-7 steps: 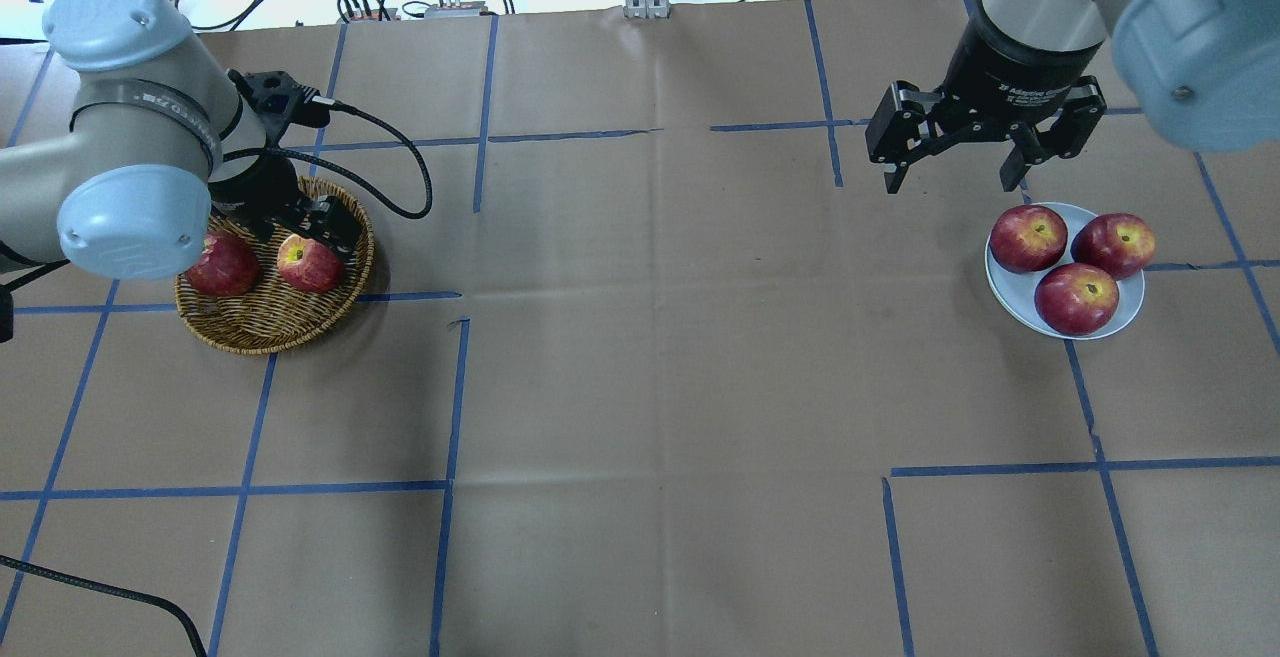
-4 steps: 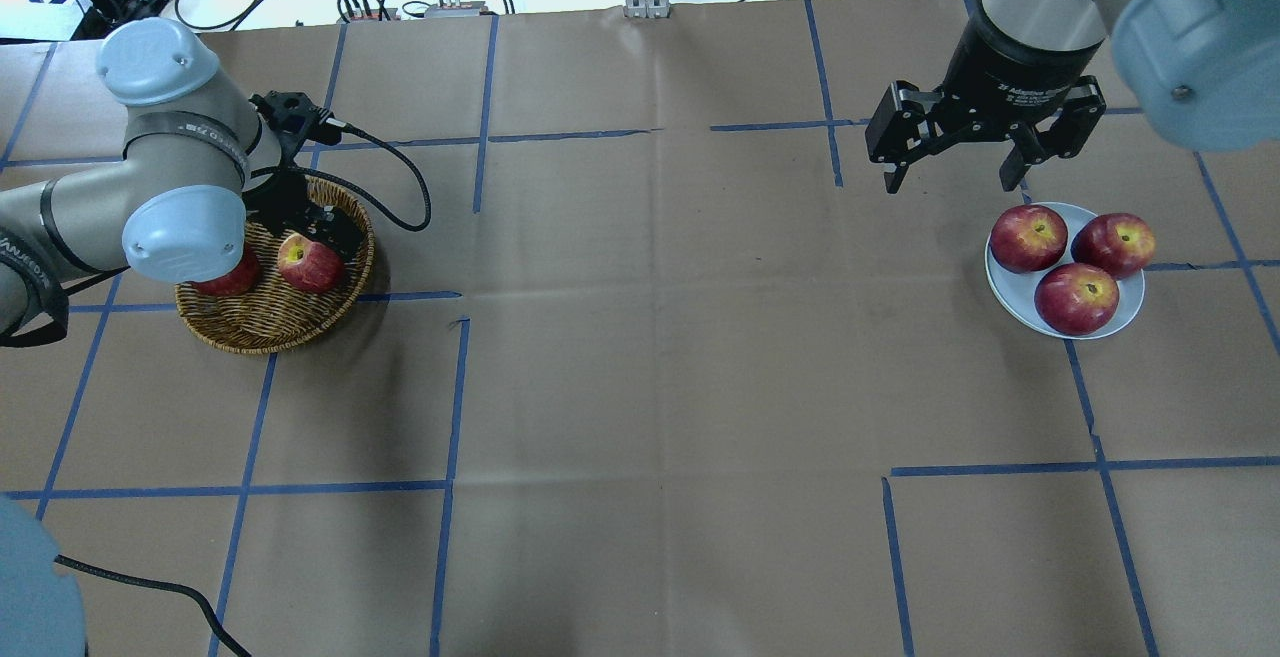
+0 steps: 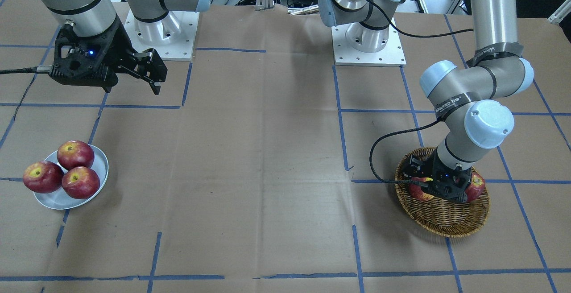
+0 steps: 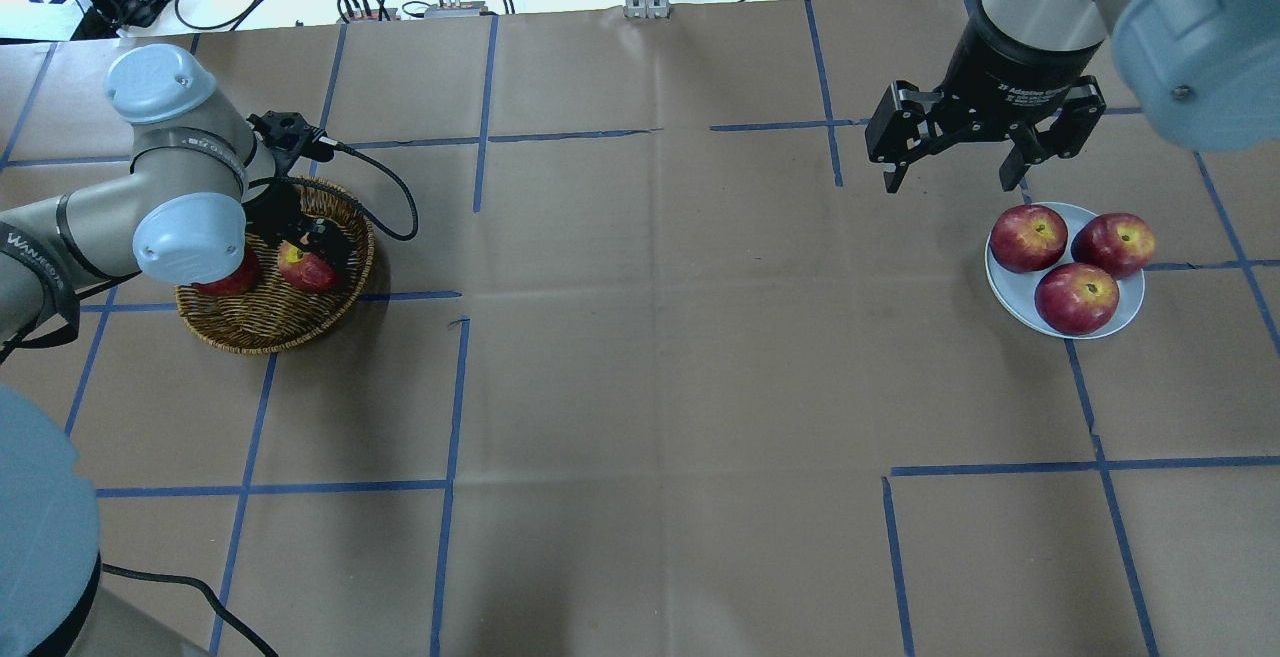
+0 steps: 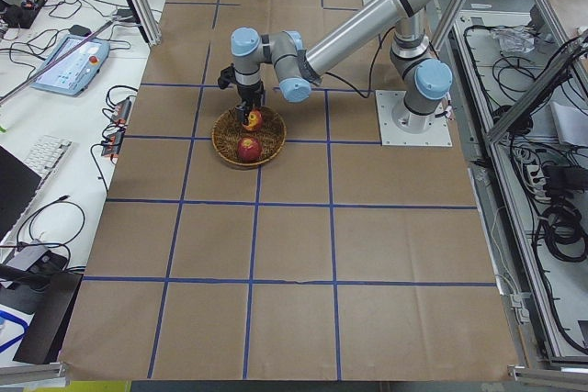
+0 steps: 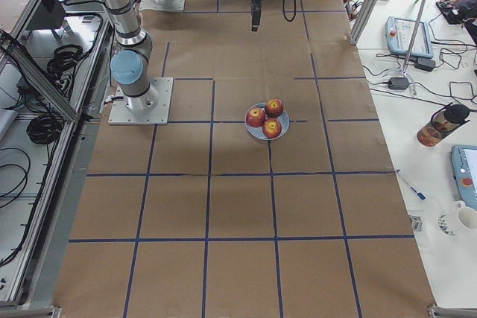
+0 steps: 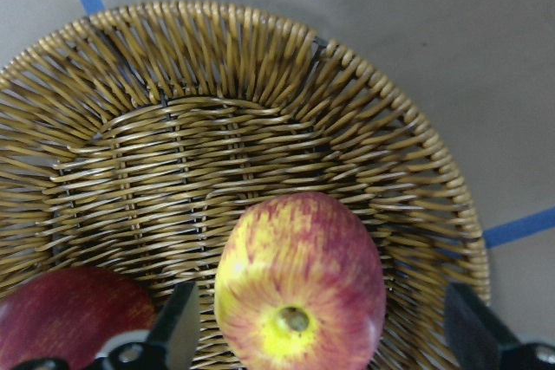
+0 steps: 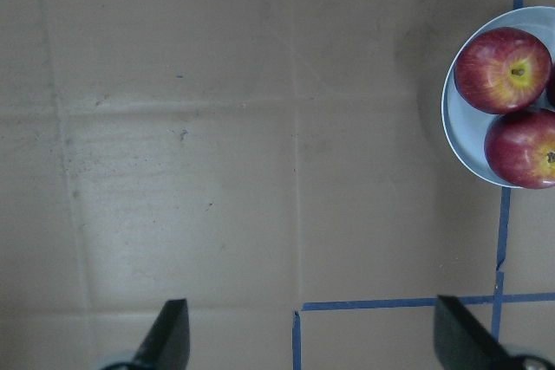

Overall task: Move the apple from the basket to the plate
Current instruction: 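Lower the left gripper into the wicker basket over the yellow-red apple, then close the left gripper on the yellow-red apple and lift it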

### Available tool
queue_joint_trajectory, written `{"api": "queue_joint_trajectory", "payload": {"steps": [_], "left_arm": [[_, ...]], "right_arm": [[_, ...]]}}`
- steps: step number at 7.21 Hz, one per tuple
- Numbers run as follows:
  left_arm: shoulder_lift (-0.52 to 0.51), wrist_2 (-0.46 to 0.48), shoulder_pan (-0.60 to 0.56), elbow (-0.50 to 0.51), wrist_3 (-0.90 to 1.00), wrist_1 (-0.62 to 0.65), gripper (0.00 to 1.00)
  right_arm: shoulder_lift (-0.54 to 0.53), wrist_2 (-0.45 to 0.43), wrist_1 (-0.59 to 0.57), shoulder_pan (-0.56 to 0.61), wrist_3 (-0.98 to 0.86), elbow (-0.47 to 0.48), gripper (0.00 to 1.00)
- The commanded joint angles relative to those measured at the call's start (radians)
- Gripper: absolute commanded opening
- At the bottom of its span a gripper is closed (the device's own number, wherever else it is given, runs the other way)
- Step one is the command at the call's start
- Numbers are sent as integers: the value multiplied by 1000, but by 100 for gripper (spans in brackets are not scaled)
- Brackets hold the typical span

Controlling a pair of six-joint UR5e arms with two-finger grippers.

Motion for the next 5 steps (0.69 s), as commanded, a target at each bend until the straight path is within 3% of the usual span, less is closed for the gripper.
{"api": "queue_joint_trajectory", "payload": {"steps": [1,3,5], "left_arm": [[-33,0,1,4,1,8,98],[-42,2,2,4,1,17,84],[-43,2,2,6,1,29,60]], "right_arm": [[0,0,0,0,0,0,100],[0,0,0,0,0,0,100],[0,0,0,0,0,0,100]]}}
